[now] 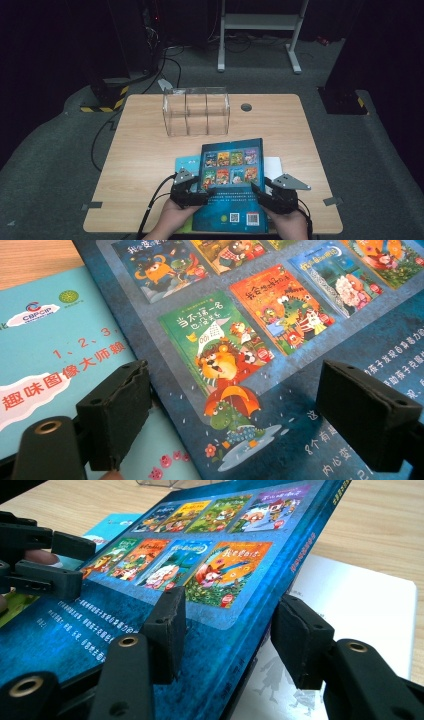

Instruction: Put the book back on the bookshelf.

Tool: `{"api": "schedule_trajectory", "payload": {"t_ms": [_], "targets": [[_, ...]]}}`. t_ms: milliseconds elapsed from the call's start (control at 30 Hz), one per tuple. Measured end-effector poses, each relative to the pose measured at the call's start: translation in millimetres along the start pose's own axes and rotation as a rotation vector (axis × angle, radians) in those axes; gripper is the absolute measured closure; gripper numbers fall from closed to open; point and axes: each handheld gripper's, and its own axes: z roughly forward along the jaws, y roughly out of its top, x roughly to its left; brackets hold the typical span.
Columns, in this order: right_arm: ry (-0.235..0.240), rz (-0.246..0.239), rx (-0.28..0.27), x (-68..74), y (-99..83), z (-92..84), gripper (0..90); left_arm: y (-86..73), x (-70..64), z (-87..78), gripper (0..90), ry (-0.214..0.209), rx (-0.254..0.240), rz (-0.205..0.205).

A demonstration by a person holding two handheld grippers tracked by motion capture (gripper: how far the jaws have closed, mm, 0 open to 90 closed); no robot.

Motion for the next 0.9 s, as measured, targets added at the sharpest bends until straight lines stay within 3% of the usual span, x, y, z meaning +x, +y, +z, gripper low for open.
{"api": "schedule_trajectory", "payload": {"t_ms": [533,900], "targets": [[0.003,-0.032,-0.034,3.4,1.9,-6.0,50.3,0.3,2.8,-0.2,11.4,-0.019,-0.001,-0.021],[0.023,-0.015,-0.039,1.5,2.5,-9.2,53.3,0.1,3.3,-0.2,10.2,-0.024,-0.003,-0.023]]}}
